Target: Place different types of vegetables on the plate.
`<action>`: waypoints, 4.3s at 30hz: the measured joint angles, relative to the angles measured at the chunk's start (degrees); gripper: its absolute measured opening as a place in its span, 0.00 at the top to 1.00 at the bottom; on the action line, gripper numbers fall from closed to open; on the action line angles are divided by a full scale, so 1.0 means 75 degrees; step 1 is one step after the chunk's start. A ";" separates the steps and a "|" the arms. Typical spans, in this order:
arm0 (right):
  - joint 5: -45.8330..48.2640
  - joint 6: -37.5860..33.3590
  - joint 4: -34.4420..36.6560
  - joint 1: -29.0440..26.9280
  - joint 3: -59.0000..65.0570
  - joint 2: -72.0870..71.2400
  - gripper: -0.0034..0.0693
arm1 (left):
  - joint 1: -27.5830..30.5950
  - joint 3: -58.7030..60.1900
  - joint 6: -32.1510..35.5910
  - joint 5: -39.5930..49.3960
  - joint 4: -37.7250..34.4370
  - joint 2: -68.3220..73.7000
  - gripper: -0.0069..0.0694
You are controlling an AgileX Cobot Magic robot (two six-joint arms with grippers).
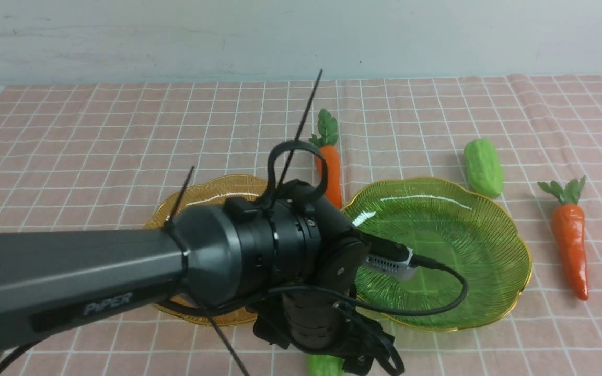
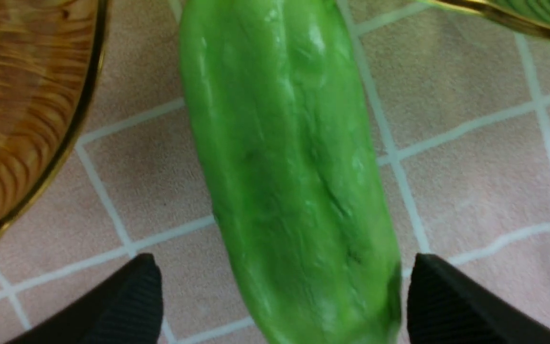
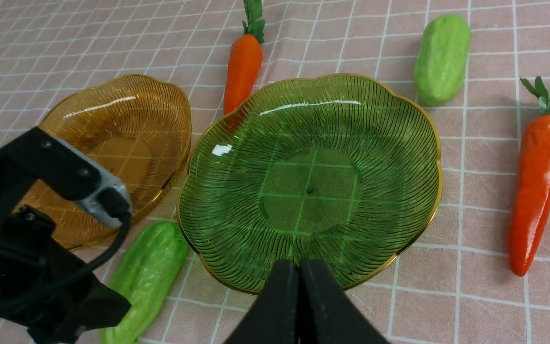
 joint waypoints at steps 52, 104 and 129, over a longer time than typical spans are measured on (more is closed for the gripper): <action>-0.0844 0.2548 -0.3595 -0.0662 -0.3581 0.8801 0.31 | 0.4385 -0.0049 0.2887 0.0489 -0.0224 -0.1139 0.32; 0.2260 0.2619 -0.2885 -0.0091 -0.6913 0.9757 0.61 | 0.2837 -0.1810 0.4223 0.1500 -0.1543 -0.1024 0.91; 0.1666 0.2191 -0.3497 0.1785 -0.7613 1.0362 0.15 | 0.2837 -0.3889 0.4252 0.0855 -0.1884 0.0241 0.91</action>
